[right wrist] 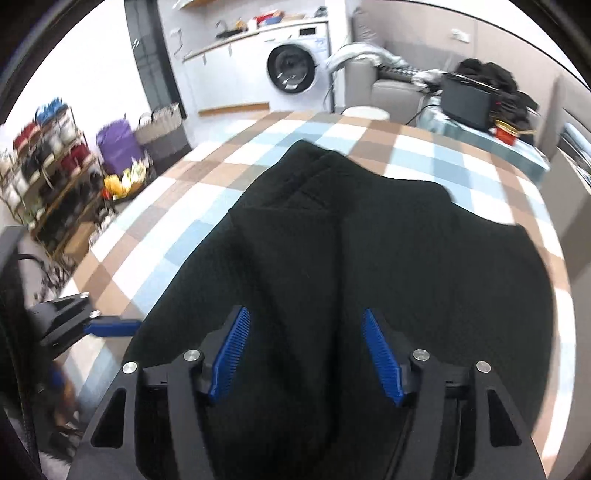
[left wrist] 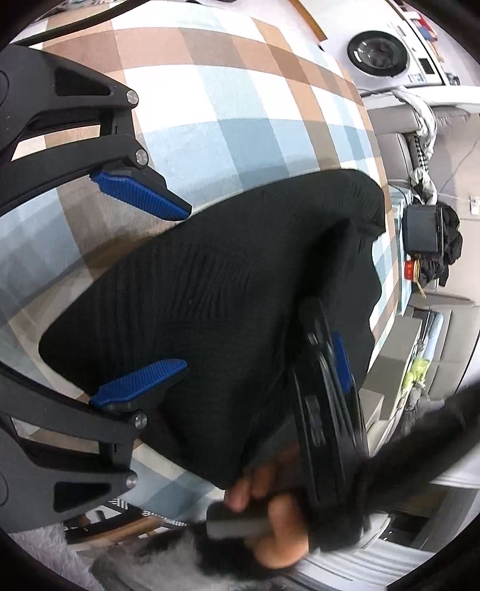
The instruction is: Fold small clothes
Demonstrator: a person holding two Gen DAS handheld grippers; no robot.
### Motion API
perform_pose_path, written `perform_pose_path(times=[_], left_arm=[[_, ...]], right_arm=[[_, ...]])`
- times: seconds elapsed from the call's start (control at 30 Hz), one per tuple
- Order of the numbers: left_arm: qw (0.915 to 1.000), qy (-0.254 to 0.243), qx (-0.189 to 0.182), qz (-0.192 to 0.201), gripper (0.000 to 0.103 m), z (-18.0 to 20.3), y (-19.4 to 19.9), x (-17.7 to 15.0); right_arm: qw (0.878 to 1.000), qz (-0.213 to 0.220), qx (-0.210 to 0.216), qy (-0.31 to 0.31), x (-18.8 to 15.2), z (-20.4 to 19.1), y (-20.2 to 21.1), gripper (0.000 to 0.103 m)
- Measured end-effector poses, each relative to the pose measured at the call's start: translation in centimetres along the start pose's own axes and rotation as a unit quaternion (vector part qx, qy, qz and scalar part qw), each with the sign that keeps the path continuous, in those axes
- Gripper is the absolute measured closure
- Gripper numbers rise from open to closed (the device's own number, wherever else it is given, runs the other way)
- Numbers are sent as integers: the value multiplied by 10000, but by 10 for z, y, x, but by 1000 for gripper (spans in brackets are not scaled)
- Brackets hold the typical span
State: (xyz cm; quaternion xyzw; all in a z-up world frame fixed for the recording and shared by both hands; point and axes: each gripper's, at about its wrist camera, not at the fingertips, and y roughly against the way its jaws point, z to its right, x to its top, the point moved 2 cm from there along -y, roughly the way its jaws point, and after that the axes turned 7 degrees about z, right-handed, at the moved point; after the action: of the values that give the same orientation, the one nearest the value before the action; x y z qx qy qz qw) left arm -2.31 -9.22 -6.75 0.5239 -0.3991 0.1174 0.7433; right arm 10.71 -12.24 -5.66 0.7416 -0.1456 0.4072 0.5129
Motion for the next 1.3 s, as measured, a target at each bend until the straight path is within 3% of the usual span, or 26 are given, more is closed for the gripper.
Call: perform_pose_path(times=[0.03, 0.07, 0.1, 0.13, 0.23, 0.3, 0.33, 0.4, 0.5, 0.57, 0.7, 0.83, 0.9, 0.93, 0.97, 1.03, 1.13, 1.2, 1.23, 1.3], left_arm=[[10000, 46, 12, 0, 28, -3, 0, 0], [10000, 92, 30, 2, 28, -7, 1, 0], [9999, 149, 59, 13, 28, -10, 2, 0], [9998, 197, 75, 31, 28, -13, 3, 0], [9992, 360, 102, 119, 28, -24, 8, 2], [9988, 461, 102, 141, 28, -30, 9, 3], [9986, 492, 110, 132, 28, -33, 8, 4], [9982, 572, 168, 116, 28, -38, 8, 4], [9979, 594, 195, 138, 28, -41, 9, 6], [9980, 588, 185, 145, 28, -40, 10, 6], [9988, 464, 112, 134, 28, -33, 11, 5], [9992, 360, 96, 115, 28, -21, 8, 4], [9993, 349, 97, 116, 28, -20, 5, 5], [9992, 356, 98, 121, 28, -20, 5, 5], [9992, 359, 103, 127, 28, -19, 6, 5], [9991, 364, 140, 168, 28, -19, 8, 5], [9991, 371, 77, 206, 27, -17, 11, 6], [9992, 347, 68, 189, 26, -15, 10, 4], [9993, 326, 77, 166, 26, -14, 10, 3], [9994, 293, 148, 101, 26, -12, 9, 1]], right_arm=[[9999, -128, 1, 43, 4, -1, -12, 38], [9997, -247, 16, 27, 9, 0, -23, 49], [9996, -290, 38, 22, 11, 0, -29, 64], [9996, -289, 71, 1, 13, 2, -32, 91], [9964, 265, 127, -792, 21, 38, -12, 92], [9920, 368, -245, -1185, 19, 62, -3, 89], [9885, 339, -591, -1353, 16, 77, -1, 79], [9844, 313, -795, -1540, 13, 91, 3, 74], [9832, 421, -548, -1689, 6, 98, 24, 70], [9853, 451, -461, -1583, 5, 91, 34, 59], [9884, 335, 109, -1481, -2, 73, 37, 59], [9908, 95, 186, -1334, -7, 63, 18, 59], [9899, 2, 160, -1407, -9, 65, 5, 66], [9899, 20, 203, -1405, -9, 65, 1, 85], [9908, 42, 285, -1322, -8, 63, 0, 94], [9935, 300, 354, -1042, 1, 54, 13, 95], [9911, 715, 205, -1108, 11, 57, 39, 97], [9907, 685, -10, -1175, 11, 64, 40, 97], [9915, 546, -320, -1135, 8, 68, 32, 95], [9927, 248, -421, -1104, -1, 72, 19, 94]])
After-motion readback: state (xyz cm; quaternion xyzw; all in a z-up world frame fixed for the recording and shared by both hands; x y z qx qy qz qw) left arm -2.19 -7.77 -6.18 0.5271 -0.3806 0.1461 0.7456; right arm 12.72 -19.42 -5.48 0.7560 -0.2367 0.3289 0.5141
